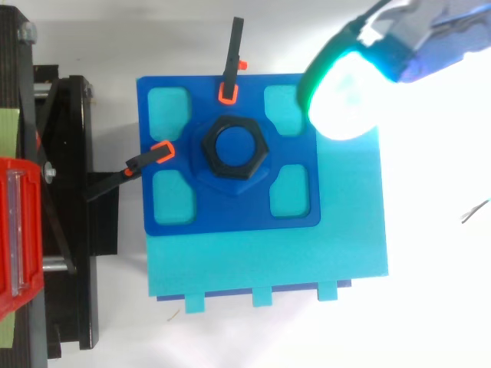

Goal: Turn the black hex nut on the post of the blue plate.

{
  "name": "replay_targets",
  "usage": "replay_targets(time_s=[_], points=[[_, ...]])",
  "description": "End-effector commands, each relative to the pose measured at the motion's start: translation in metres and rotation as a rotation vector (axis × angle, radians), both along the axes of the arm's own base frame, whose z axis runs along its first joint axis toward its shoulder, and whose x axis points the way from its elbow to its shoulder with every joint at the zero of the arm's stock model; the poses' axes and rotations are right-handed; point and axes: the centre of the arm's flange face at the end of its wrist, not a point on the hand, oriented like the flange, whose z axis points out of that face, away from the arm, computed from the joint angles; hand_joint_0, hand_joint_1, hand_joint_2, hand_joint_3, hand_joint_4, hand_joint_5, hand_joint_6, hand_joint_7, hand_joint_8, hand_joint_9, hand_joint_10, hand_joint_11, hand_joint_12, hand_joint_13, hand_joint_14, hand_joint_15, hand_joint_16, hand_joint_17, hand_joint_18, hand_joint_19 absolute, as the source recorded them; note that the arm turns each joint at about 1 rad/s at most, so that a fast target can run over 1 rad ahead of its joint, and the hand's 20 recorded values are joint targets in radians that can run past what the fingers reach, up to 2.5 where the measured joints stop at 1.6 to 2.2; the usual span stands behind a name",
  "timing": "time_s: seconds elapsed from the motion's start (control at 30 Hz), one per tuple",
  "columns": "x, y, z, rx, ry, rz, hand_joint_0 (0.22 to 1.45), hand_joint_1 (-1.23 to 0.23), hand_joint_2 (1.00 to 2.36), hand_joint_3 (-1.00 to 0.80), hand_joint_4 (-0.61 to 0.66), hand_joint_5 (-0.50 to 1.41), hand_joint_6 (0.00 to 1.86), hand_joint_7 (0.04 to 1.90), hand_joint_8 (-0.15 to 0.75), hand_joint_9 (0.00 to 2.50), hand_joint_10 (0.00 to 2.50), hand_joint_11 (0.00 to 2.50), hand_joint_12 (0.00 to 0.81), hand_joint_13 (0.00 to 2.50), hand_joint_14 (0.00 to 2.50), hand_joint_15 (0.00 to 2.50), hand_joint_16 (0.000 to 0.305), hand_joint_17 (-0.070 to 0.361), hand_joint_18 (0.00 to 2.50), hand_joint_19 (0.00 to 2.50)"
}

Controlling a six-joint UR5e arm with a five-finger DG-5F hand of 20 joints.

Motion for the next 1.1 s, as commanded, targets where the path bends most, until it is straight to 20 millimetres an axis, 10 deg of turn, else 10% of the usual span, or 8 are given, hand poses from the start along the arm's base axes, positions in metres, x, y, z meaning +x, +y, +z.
replay_targets(time_s=[0.0, 0.43, 1.07], points=[[0.021, 0.011, -0.005, -0.058, -0.010, 0.004, 0.50, -0.56, 1.00, -0.50, 0.19, -0.18, 0.50, 0.71, 0.244, 0.63, 0.00, 0.00, 0.308, 0.51, 0.00, 0.07, 0.044, 0.100, 0.24, 0.10], [0.120, 0.049, -0.037, -0.261, 0.143, 0.131, 0.50, -0.56, 1.00, -0.50, 0.23, -0.16, 0.50, 0.73, 0.259, 0.69, 0.00, 0.00, 0.314, 0.46, 0.00, 0.05, 0.041, 0.093, 0.19, 0.07], [0.136, 0.068, -0.044, -0.489, 0.077, 0.154, 0.50, -0.55, 1.00, -0.50, 0.25, -0.15, 0.50, 0.73, 0.269, 0.75, 0.00, 0.00, 0.316, 0.45, 0.00, 0.05, 0.041, 0.092, 0.16, 0.07]])
